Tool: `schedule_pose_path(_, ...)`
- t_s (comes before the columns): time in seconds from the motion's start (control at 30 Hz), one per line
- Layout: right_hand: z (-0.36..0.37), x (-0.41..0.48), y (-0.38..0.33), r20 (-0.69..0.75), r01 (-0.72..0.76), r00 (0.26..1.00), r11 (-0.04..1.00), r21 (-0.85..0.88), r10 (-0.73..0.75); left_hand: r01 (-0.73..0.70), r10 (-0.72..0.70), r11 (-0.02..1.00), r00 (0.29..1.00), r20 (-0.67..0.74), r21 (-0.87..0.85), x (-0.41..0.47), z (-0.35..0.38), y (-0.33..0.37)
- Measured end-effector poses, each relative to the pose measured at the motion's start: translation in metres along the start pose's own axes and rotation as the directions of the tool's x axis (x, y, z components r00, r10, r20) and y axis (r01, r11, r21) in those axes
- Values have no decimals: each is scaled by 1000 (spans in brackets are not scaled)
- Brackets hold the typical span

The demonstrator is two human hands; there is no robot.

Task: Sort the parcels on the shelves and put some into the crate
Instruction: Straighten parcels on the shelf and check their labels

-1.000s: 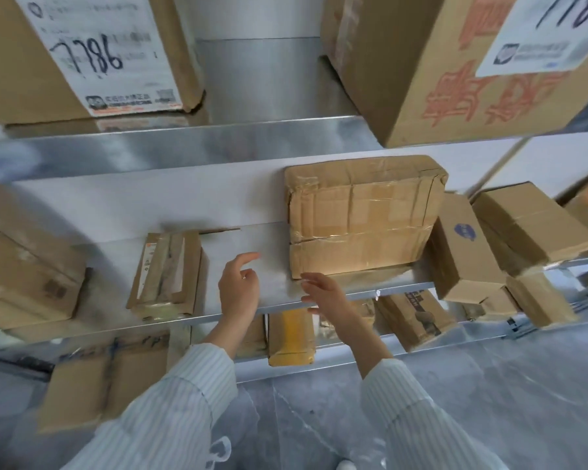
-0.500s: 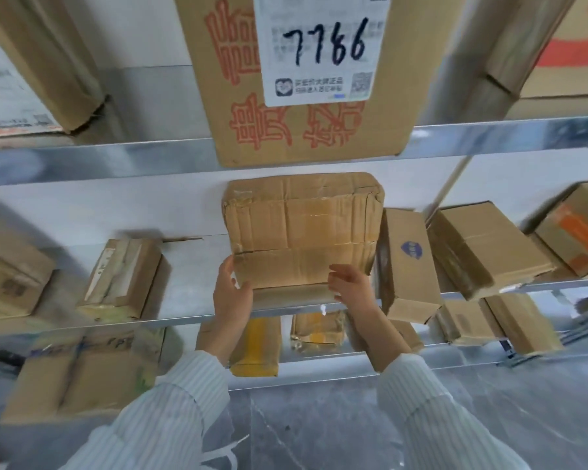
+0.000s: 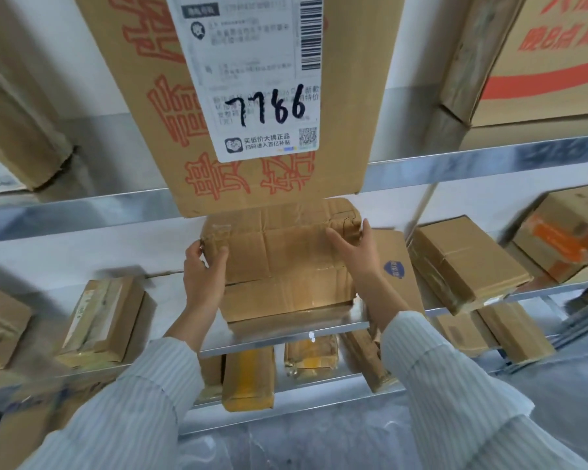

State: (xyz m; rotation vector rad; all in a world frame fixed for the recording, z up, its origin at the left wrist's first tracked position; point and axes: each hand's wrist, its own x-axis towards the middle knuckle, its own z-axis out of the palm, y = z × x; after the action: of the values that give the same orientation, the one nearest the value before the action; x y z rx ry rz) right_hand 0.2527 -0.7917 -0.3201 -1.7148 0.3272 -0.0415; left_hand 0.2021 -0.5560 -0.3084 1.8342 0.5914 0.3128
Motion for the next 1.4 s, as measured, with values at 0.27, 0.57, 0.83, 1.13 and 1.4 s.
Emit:
schedule_pose_path(0.27, 5, 12, 1, -70, -6, 998, 998, 56, 10, 95, -96, 994, 995, -13, -50, 15, 7, 5)
schedule_pose_path(0.57, 6, -2, -6, -184, -36, 981, 992, 120, 58, 313, -326, 942, 940, -104, -126, 22, 1, 14)
schedule_pose_path(0.83, 5, -26, -12, -332, -48, 940, 992, 117, 85, 342, -368, 918, 923, -112, -200, 6, -23, 10)
schedule_pose_path(1.13, 8, -47, -27, -371, -77, 924, 995, 60, 93, 400, -412, 859, 910, 29, -319, -5, -59, 3)
schedule_pose_path(1.4, 5, -55, -14, -289, -156, 946, 988, -8, 147, 266, -278, 892, 960, 19, -366, -21, -67, -8)
